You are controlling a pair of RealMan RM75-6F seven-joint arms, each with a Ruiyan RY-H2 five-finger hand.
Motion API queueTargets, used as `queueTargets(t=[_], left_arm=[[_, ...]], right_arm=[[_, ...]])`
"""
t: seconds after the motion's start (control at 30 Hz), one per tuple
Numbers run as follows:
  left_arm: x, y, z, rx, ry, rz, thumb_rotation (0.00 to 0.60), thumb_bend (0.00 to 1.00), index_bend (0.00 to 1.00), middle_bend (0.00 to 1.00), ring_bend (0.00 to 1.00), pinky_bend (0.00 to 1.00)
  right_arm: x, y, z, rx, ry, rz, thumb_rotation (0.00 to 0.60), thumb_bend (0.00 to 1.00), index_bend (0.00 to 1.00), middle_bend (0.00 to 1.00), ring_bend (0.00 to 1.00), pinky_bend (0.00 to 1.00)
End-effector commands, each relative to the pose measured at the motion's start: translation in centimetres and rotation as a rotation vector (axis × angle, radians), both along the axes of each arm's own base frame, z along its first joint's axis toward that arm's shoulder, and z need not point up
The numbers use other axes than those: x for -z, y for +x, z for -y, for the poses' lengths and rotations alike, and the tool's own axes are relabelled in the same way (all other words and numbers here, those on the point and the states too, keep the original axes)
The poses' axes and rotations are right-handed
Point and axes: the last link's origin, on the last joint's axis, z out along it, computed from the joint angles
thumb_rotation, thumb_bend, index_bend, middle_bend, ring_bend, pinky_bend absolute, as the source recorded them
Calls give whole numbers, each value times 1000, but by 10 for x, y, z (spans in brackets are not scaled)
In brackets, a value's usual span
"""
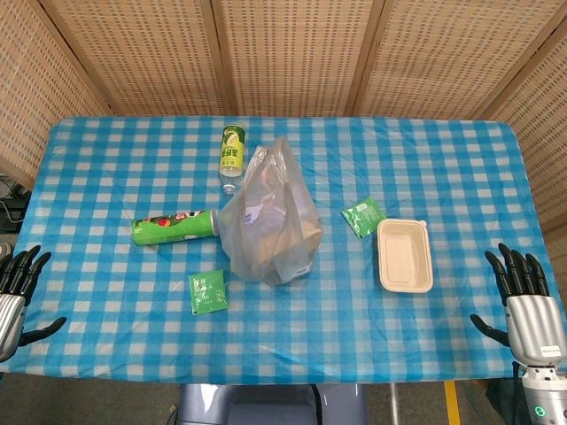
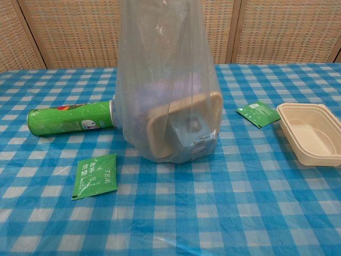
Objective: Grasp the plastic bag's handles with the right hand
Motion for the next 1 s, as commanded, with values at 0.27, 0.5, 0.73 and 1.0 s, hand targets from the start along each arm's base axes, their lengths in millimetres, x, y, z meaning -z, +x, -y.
queueTargets(t=[0.27,0.5,0.73,1.0], left_arm=[[-1,-1,-1,-5,4,3,600,0,0,0,0,0],[2,-2,-6,-6,-1,0,600,0,0,0,0,0],[6,-6,-15,-30,-3,-2,600,0,0,0,0,0],[8,-12,-23,-57,-1,-4,600,0,0,0,0,0]], right_arm=[[4,2,5,-7,35,23,600,0,0,0,0,0],[-10,29,46,-105,86,87,600,0,0,0,0,0],[-26,81,103,-191,289,396,600,0,11,0,0,0],[-28,142,153,-214,537,674,600,0,134,67,0,0]])
